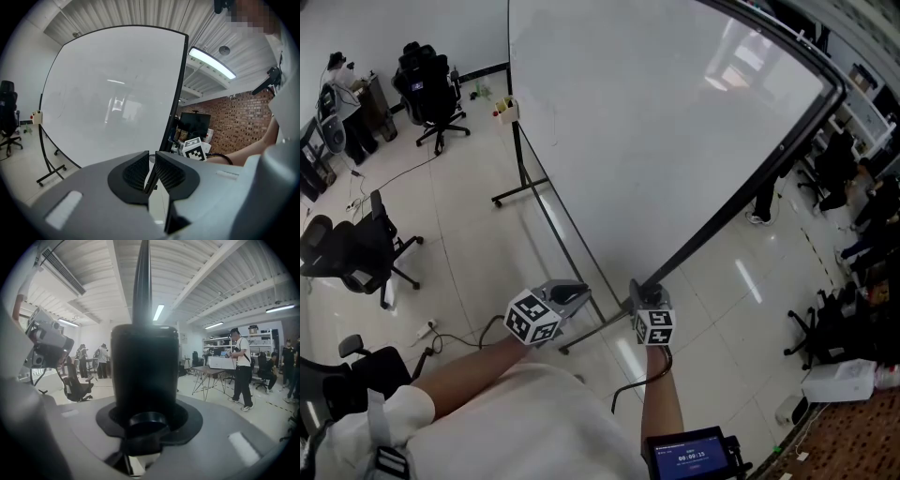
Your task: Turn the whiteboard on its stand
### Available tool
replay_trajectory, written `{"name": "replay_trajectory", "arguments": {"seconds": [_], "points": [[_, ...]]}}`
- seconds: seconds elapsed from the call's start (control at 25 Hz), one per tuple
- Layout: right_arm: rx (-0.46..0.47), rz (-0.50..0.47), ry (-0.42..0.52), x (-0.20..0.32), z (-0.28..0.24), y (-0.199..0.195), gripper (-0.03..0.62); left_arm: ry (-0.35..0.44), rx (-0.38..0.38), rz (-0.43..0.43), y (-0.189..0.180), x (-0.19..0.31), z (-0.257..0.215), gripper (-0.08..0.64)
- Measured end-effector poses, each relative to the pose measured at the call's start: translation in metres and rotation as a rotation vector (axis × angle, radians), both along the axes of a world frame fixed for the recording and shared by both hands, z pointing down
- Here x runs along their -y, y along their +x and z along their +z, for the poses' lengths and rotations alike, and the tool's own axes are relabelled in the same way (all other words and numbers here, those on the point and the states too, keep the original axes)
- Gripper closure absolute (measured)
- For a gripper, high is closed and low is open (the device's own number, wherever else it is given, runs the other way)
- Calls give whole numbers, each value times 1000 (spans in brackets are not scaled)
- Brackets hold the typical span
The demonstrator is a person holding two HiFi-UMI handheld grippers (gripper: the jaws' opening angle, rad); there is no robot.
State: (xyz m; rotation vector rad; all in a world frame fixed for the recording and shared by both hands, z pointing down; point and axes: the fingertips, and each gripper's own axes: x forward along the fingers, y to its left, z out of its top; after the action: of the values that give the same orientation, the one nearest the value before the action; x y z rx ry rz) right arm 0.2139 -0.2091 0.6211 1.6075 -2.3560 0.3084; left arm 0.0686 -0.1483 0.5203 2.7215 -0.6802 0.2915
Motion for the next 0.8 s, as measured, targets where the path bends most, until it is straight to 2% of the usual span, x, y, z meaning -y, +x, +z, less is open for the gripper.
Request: {"name": "replay_trajectory", "arguments": {"seconds": [0.8], "points": [[8, 18, 11, -26, 0, 22, 442, -1, 6, 35, 14, -11, 4, 500]]}}
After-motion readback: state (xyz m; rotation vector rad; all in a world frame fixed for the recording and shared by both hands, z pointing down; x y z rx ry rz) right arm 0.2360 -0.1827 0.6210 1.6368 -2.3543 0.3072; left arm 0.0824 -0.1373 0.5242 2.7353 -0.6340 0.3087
